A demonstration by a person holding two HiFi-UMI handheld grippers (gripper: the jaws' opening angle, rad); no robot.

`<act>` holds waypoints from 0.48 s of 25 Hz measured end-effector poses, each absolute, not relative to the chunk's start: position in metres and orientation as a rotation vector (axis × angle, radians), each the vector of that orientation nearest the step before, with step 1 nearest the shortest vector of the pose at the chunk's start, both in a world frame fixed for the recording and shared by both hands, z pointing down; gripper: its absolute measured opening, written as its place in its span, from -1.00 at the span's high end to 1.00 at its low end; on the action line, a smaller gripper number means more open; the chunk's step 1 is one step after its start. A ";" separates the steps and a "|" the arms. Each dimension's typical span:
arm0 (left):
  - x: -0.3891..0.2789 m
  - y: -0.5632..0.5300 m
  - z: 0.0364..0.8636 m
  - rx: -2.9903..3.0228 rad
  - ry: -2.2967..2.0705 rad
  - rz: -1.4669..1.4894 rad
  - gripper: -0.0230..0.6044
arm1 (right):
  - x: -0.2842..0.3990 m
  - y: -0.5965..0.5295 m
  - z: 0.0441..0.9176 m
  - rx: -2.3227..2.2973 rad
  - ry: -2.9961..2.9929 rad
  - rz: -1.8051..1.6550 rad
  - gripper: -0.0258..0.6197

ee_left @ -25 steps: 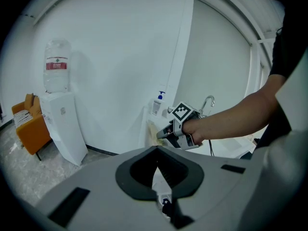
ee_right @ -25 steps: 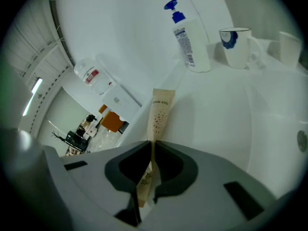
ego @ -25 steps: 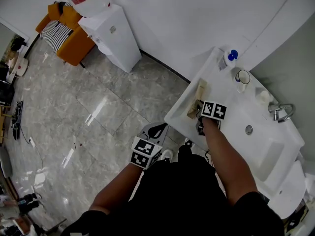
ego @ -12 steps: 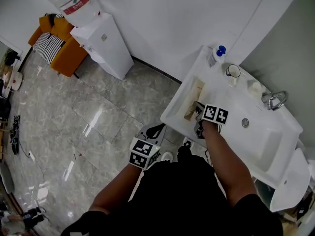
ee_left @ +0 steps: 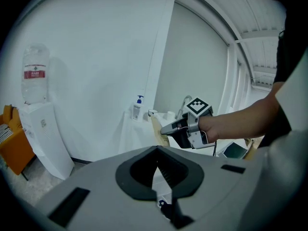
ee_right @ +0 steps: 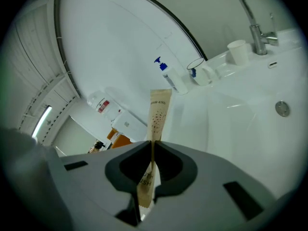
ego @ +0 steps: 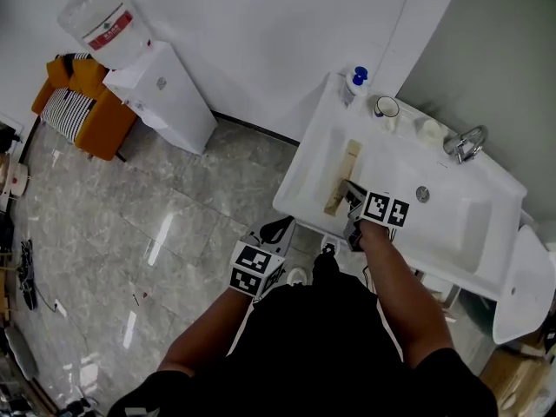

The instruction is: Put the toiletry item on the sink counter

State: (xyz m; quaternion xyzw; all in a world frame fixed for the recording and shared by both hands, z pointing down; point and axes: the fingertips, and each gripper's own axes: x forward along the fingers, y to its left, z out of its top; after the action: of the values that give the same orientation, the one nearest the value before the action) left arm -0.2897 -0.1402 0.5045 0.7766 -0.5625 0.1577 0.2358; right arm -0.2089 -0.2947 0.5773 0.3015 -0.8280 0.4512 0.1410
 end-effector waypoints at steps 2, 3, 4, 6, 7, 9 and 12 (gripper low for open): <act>-0.283 -0.136 0.504 2.151 -1.521 0.436 0.93 | -0.200 -0.287 0.570 0.888 -2.408 1.309 0.85; -0.280 -0.135 0.504 2.162 -1.510 0.439 0.93 | -0.196 -0.283 0.566 0.897 -2.417 1.310 0.85; -0.277 -0.133 0.504 2.172 -1.500 0.441 0.93 | -0.192 -0.279 0.563 0.906 -2.426 1.308 0.85; -0.270 -0.129 0.503 2.192 -1.478 0.447 0.93 | -0.183 -0.271 0.556 0.926 -2.440 1.303 0.85; -0.267 -0.128 0.503 2.202 -1.465 0.451 0.93 | -0.178 -0.268 0.554 0.937 -2.444 1.307 0.85; -0.260 -0.124 0.504 2.221 -1.436 0.460 0.93 | -0.170 -0.261 0.549 0.959 -2.450 1.322 0.85; -0.249 -0.120 0.504 2.254 -1.386 0.472 0.93 | -0.159 -0.250 0.539 0.992 -2.462 1.319 0.85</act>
State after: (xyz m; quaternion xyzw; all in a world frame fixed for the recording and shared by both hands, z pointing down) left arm -0.2486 -0.1200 0.5037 0.8172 -0.5023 0.1710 0.2249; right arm -0.1592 -0.2502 0.5387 0.3334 -0.8273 0.4434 0.0887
